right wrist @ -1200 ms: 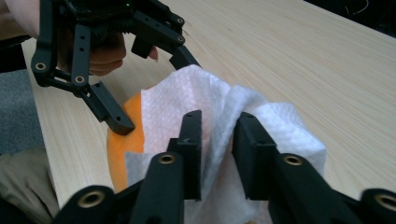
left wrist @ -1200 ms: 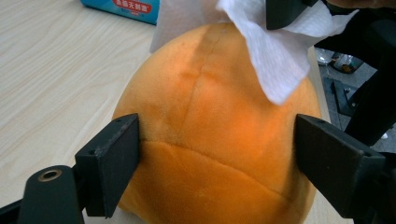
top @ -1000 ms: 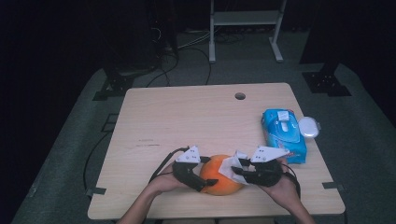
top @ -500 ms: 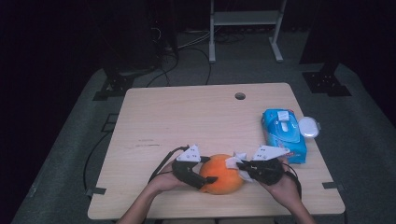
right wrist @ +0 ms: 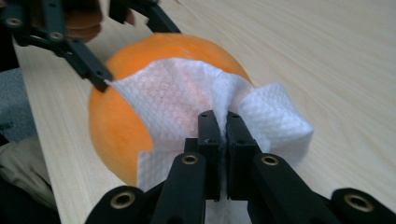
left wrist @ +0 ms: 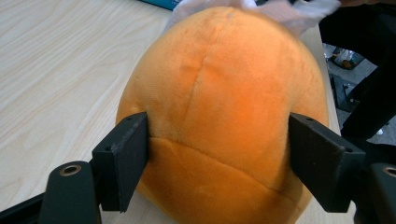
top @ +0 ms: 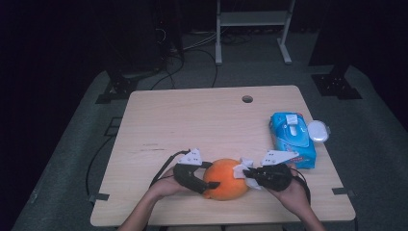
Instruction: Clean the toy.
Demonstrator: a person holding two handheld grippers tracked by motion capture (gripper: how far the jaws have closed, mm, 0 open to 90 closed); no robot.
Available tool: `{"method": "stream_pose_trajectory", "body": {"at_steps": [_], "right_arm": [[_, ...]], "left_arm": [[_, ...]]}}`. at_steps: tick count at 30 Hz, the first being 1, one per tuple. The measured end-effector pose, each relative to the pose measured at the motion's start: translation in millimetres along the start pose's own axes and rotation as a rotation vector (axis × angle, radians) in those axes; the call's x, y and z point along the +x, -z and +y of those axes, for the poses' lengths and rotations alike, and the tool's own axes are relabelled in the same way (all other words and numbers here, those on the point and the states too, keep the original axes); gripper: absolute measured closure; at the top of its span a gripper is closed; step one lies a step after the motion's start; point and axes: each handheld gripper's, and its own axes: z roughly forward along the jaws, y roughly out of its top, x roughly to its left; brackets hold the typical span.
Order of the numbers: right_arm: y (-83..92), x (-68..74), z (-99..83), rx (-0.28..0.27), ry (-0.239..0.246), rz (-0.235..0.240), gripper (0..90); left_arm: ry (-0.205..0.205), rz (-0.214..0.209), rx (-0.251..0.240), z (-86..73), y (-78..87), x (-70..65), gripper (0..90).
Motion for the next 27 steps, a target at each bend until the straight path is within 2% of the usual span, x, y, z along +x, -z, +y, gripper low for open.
{"method": "stream_pose_trajectory", "body": {"at_steps": [3, 5, 8, 10, 13, 17, 19, 23, 24, 27], "right_arm": [[0.2, -7.0, -4.1, 0.032, -0.021, -0.03, 86.0], [1.9, -5.8, -3.4, 0.014, -0.029, -0.013, 86.0], [5.3, 1.5, 3.0, -0.026, -0.013, 0.024, 86.0], [5.8, 4.9, 5.8, -0.028, 0.0, 0.033, 85.9], [1.7, -0.3, 1.1, -0.001, -0.022, 0.046, 85.8], [-3.2, -10.3, -6.5, 0.044, -0.045, 0.004, 85.7], [-0.2, -9.6, -4.7, 0.026, -0.043, -0.006, 85.8], [7.6, 1.2, 7.6, -0.07, -0.021, 0.04, 85.8], [7.0, 2.8, 8.9, -0.073, -0.018, 0.049, 85.8], [-3.4, 7.2, 6.3, -0.032, -0.009, 0.065, 86.1]], "left_arm": [[0.001, -0.003, -0.002, -0.9, 0.3, 0.7, 23.5], [0.002, -0.005, 0.0, -2.2, 0.6, 1.3, 23.4], [0.012, -0.006, -0.006, -3.8, 0.7, 2.5, 23.3], [0.009, -0.006, -0.005, -3.6, 0.6, 2.5, 23.3], [0.009, -0.004, -0.008, -2.7, -0.5, 1.1, 23.3], [0.008, -0.001, -0.01, -1.8, -2.8, -0.6, 23.3], [0.001, 0.0, -0.006, -1.8, -2.6, -1.3, 23.0], [-0.009, -0.012, -0.008, -1.7, -3.9, -3.5, 21.9], [-0.014, -0.017, -0.011, -1.9, -4.4, -4.0, 21.4], [-0.014, -0.036, -0.015, -1.3, -4.1, -5.1, 17.6]]}}
